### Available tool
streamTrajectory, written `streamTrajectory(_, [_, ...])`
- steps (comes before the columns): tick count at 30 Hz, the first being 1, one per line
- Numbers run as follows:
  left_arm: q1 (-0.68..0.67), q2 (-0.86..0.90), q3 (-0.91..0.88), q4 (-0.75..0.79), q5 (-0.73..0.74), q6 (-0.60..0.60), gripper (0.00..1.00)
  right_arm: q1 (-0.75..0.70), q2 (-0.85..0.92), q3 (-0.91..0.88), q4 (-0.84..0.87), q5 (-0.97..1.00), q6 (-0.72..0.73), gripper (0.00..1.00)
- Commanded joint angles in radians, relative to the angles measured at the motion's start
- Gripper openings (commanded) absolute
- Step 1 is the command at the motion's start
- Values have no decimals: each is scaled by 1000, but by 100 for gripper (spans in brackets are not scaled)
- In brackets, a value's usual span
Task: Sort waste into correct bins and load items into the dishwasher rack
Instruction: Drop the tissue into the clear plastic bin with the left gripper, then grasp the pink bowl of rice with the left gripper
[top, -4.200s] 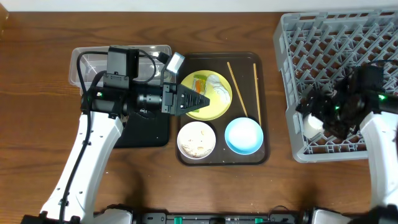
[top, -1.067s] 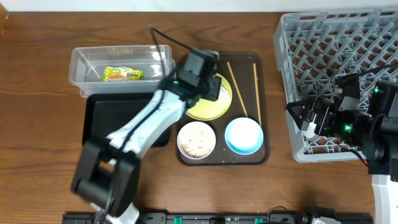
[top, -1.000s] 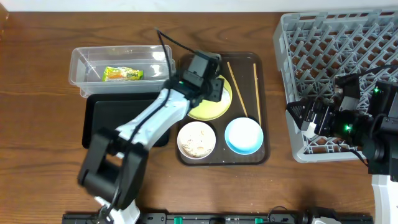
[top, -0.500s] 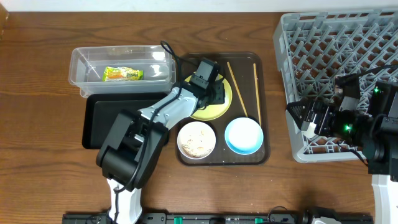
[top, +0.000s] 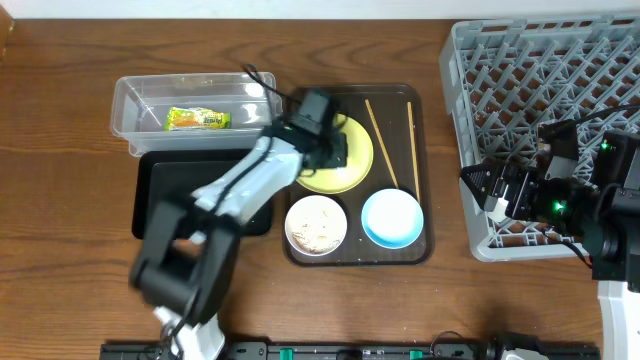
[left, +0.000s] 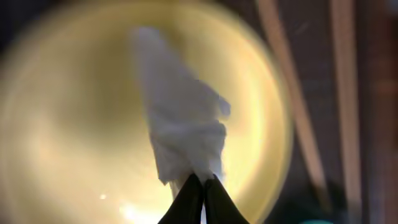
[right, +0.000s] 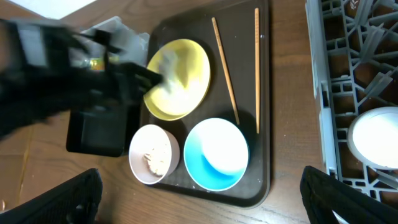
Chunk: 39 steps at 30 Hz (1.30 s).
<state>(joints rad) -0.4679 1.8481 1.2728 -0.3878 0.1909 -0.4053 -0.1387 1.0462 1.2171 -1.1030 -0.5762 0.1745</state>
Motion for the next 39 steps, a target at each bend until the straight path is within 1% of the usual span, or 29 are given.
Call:
streamTrajectory(1, [31,-133,41,-38,-101,55,6,14,-1,9,0,-4,-13,99])
streamTrajectory(4, [60,-172,40,-76,-262,58,6,14,-1,9,-1,-4,-13,99])
streamTrajectory(6, [89,-174,40,-77,-321,68,6,14,-1,9,-1,-4,-13,99])
streamTrajectory(8, [127,-169,40,-74,-342,79,6,14,-1,9,-1,-4,-13,99])
streamTrajectory(15, [261,-164,40,-71,-339,79,7,14,-1,9,-1,-4,-12,99])
streamTrajectory(16, [272,-164,40,-72,-328,80,15,14,-1,9,-1,-4,-12,99])
streamTrajectory(17, [277,-164,40,-72,-307,95,42,14,-1,9,-1,-4,-12,99])
streamTrajectory(18, [278,-165,41,-73,-277,130,61,14,-1,9,-1,-4,-12,99])
streamTrajectory(20, [273,-175,43,-103,-209,198,71,14,-1,9,-1,-4,-12,99])
streamTrajectory(24, [225,-224,45,-236,-198,206,70,14,-1,9,-4,-3,-18,99])
streamTrajectory(26, [183,-255,45,-308,-197,206,65,14,-1,9,-3,5,-27,99])
streamTrajectory(29, [98,-301,45,-419,-175,201,60,14,-1,9,2,37,-26,99])
streamTrajectory(33, [-56,-322,41,-540,-150,90,58,14,-1,9,7,56,-26,99])
streamTrajectory(39, [-263,-280,-29,-526,-153,-89,56,14,-1,9,6,56,-26,99])
